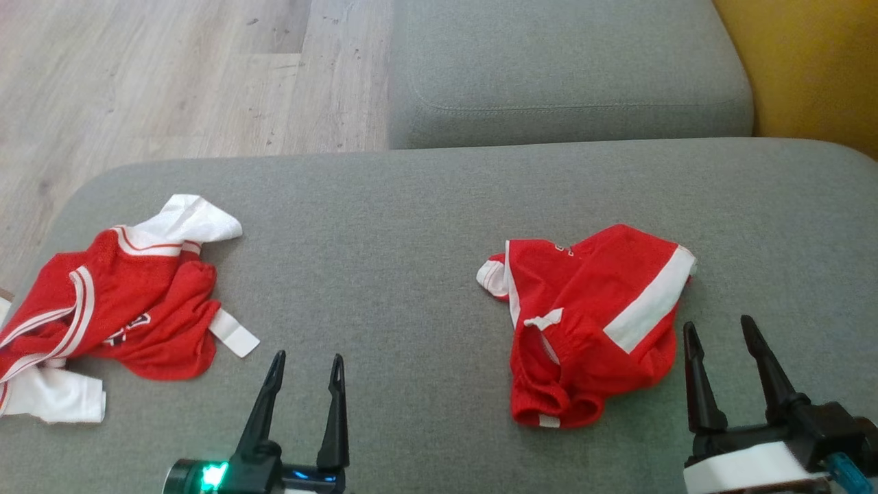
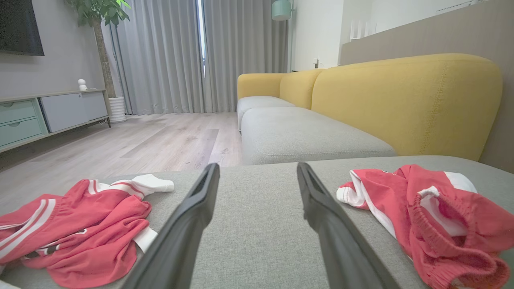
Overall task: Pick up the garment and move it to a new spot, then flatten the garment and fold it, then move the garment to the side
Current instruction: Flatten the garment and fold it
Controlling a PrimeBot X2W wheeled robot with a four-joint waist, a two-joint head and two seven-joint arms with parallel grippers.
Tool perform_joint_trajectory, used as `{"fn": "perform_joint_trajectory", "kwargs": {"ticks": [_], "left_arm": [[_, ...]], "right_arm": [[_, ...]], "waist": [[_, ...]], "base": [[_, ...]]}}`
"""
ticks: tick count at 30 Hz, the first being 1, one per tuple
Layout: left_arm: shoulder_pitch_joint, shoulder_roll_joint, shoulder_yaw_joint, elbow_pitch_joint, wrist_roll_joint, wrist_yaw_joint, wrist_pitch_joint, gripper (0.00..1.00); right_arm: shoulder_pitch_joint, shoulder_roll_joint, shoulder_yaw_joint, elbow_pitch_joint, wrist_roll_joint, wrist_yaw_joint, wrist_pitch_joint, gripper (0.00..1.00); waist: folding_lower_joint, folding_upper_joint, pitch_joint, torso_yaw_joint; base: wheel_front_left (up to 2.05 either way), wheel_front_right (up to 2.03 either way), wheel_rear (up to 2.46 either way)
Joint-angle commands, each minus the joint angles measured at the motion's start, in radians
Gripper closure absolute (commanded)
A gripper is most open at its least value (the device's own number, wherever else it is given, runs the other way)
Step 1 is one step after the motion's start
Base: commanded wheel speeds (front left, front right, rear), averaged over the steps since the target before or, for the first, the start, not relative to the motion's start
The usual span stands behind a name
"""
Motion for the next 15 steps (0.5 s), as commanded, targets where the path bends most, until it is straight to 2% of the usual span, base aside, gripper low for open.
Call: {"fn": "perform_joint_trajectory", "kwargs": {"ticks": [1,15], "left_arm": [[-0.039,-0.009,0.030,-0.031,0.009,0.000,-0.009,0.00],[-0.048,-0.012,0.030,-0.009,0.010,-0.001,-0.010,0.00]], "right_arm": [[-0.031,-0.006,0.027,-0.029,-0.005,0.008,-0.002,0.00],[-0.032,-0.006,0.037,-0.027,-0.010,0.008,-0.002,0.00]], "waist": [[0.0000,-0.0001,-0.001,-0.002],[0.0000,-0.0001,-0.002,-0.018]], "base": [[0.00,0.00,0.00],[0.00,0.00,0.00]]}}
